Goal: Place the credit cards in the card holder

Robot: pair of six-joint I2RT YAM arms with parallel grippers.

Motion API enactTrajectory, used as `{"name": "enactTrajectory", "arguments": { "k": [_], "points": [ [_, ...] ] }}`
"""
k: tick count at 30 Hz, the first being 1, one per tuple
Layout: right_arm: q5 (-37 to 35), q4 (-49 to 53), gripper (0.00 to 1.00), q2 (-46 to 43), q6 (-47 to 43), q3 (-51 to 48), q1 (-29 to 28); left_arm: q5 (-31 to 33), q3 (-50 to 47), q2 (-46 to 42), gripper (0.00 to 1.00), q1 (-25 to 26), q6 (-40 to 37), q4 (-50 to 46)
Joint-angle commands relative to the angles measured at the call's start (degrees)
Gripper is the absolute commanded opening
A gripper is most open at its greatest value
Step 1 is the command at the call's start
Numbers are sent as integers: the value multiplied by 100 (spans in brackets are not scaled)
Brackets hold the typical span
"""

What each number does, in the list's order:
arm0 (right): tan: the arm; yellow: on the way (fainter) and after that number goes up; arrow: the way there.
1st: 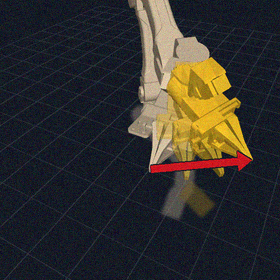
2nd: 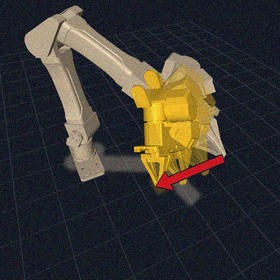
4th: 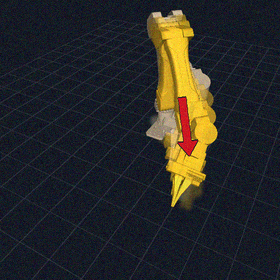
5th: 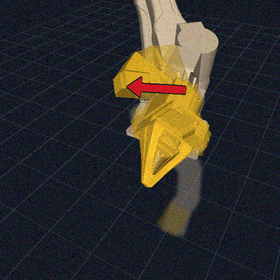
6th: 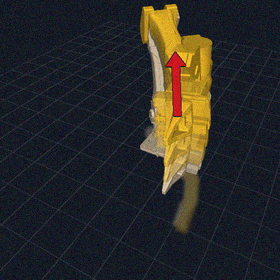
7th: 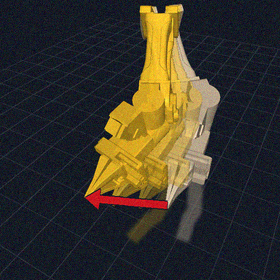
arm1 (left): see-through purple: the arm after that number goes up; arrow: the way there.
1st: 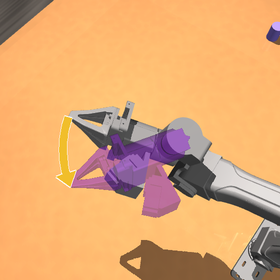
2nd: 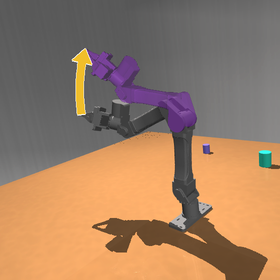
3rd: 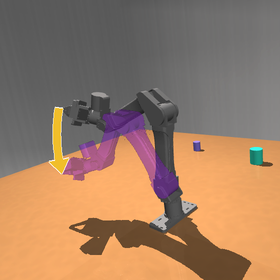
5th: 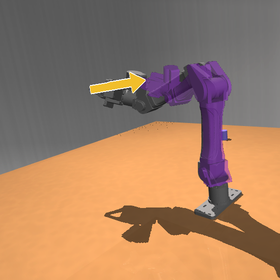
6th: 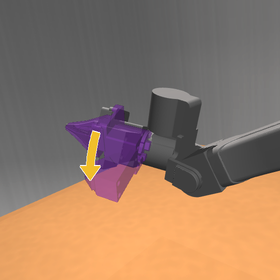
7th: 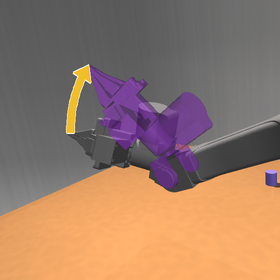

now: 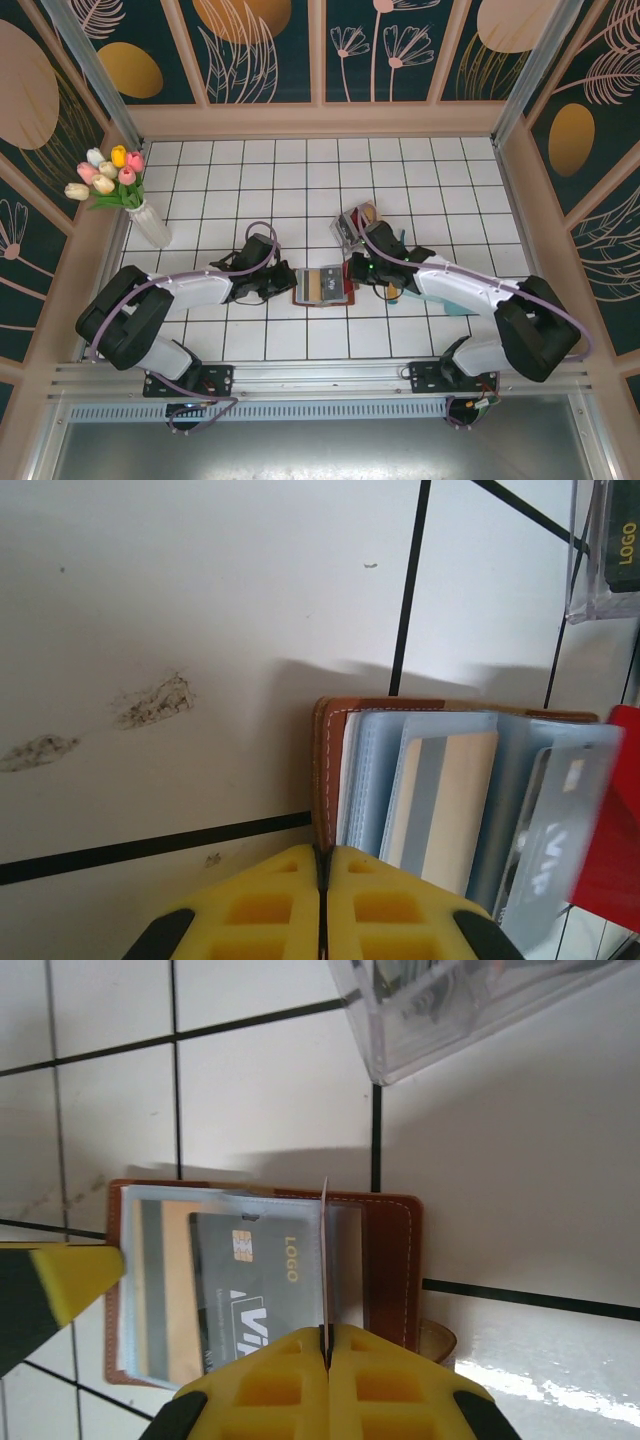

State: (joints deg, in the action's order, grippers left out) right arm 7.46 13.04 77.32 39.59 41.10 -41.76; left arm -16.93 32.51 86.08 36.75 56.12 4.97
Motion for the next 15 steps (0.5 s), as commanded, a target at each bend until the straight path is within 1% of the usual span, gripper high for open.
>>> {"name": "enactTrajectory", "arguments": {
  "k": [1,8,12,15],
  "points": [
    [198,-105,1,-239,114,161,34,-100,-8,92,8,34,-74,142],
    [561,-479,1,-226,256,38,62,-118,36,121,8,43,-75,144],
    [321,-297,1,-208,266,108,62,-109,34,124,7,51,-73,144],
    [429,-334,1,-193,216,117,72,-117,33,128,7,66,-51,166]
  ]
}}
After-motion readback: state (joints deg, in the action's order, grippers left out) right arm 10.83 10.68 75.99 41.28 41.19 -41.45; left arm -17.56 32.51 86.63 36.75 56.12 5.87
